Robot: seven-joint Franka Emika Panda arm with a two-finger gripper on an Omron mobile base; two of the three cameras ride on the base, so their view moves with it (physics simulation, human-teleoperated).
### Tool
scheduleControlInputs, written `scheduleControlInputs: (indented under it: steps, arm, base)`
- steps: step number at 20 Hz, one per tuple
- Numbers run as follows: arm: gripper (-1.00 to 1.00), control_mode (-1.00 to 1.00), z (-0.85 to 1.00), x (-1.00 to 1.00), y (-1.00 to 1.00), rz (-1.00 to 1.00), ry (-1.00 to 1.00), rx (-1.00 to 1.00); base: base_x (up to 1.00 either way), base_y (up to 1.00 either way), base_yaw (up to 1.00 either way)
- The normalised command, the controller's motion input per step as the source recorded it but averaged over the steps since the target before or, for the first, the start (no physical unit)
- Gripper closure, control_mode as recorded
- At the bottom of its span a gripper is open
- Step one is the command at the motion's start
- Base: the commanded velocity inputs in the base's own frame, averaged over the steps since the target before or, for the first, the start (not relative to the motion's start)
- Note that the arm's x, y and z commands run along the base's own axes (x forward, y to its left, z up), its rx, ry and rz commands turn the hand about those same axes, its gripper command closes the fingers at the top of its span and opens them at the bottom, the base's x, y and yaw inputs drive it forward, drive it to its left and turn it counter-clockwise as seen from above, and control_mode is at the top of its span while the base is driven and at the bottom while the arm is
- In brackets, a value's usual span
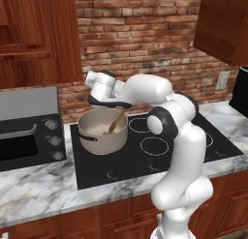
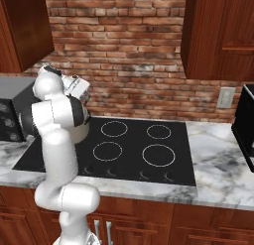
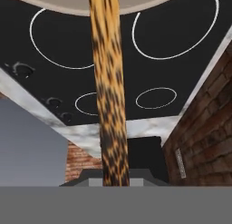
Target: Put the eggplant and lemon wedge in the pot. Retrieve the spatula and lightly stir the vegetables in the pot.
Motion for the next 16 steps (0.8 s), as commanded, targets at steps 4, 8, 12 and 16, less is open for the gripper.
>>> scheduleControlInputs:
  steps: [4,8,12,16]
  arm:
    - [1.00,-1.00,-0.16,0.14,0.24,0.00,0.07,-0.07]
    - [1.00,-1.00,-0.35,0.00,0.04,0.01,0.02,0.00]
    - [1.00,-1.00,-0.26,0.00,0.00,0.00,0.02,-0.01]
    - [1.00,-1.00,-0.04,0.10,0.00,0.02,0.07,0.00]
  base:
    - [0.00,0.00,0.00]
    - [0.00,0.00,0.00]
    - [0.00,0.00,0.00]
    - [0.00,0.00,0.00]
